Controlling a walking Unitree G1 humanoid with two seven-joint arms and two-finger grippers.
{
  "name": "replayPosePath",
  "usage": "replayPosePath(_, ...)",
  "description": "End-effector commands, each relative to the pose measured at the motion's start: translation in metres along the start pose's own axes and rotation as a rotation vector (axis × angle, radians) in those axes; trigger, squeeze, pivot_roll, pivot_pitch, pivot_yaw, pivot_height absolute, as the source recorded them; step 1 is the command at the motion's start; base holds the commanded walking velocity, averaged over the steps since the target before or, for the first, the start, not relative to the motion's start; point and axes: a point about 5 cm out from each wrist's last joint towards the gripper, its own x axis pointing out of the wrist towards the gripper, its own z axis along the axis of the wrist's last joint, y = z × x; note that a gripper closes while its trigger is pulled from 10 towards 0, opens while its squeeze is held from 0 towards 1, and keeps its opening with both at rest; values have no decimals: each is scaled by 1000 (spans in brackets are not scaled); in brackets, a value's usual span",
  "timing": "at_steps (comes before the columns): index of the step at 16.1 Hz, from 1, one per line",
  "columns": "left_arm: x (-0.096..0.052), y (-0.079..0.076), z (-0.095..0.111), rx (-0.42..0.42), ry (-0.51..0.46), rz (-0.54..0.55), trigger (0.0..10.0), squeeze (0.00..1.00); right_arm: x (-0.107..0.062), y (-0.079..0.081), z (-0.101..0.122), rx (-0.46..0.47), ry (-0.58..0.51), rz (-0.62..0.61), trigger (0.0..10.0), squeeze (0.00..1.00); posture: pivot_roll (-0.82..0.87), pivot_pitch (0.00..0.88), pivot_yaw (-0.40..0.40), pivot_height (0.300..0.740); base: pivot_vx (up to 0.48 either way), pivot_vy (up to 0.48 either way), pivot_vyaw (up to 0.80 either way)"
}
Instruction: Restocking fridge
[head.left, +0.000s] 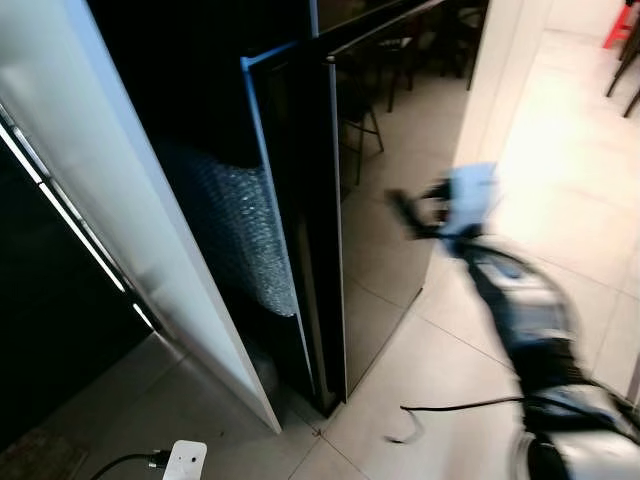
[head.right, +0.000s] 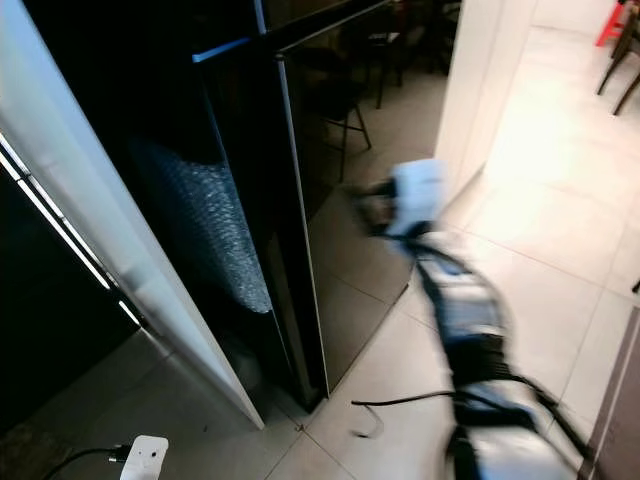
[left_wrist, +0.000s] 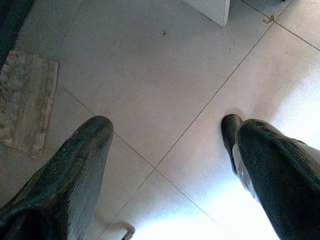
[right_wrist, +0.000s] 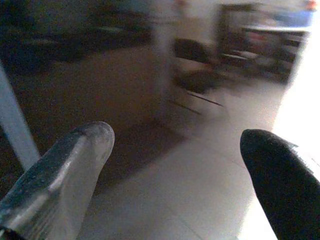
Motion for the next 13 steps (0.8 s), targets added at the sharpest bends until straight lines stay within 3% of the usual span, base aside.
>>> replayPosePath(1,0,2,-4,3,24,9,10000,0,-14,-29,-5,15,25,-155,10000,0,-163,0,71,740,0,0,0)
replayPosePath(4,0,2,-4,5,24,7,10000,0,-43,-90,-23,25,71,-420,10000,0,-173,0,74,740,0,0,0)
replayPosePath(6,0,2,-4,9,22,7,10000,0,-71,-119,-80,44,272,-528,10000,0,-172,0,68,740,0,0,0)
replayPosePath(7,0,2,-4,8,21,7,10000,0,-88,-119,-116,54,400,-552,10000,0,-173,0,67,740,0,0,0)
replayPosePath(8,0,2,-4,7,21,7,10000,0,-98,-115,-135,68,465,-552,10000,0,-168,0,67,740,0,0,0)
replayPosePath(10,-1,1,-5,4,23,4,10000,0,-126,-84,-192,103,666,-490,10000,0,-159,0,61,740,0,0,0)
replayPosePath(11,-1,1,-5,3,24,3,10000,0,-133,-75,-204,108,714,-469,10000,0,-155,0,59,740,0,0,0)
replayPosePath(13,-1,-1,-7,1,29,-1,10000,0,-161,-35,-245,105,887,-347,10000,0,-157,0,50,740,0,0,0)
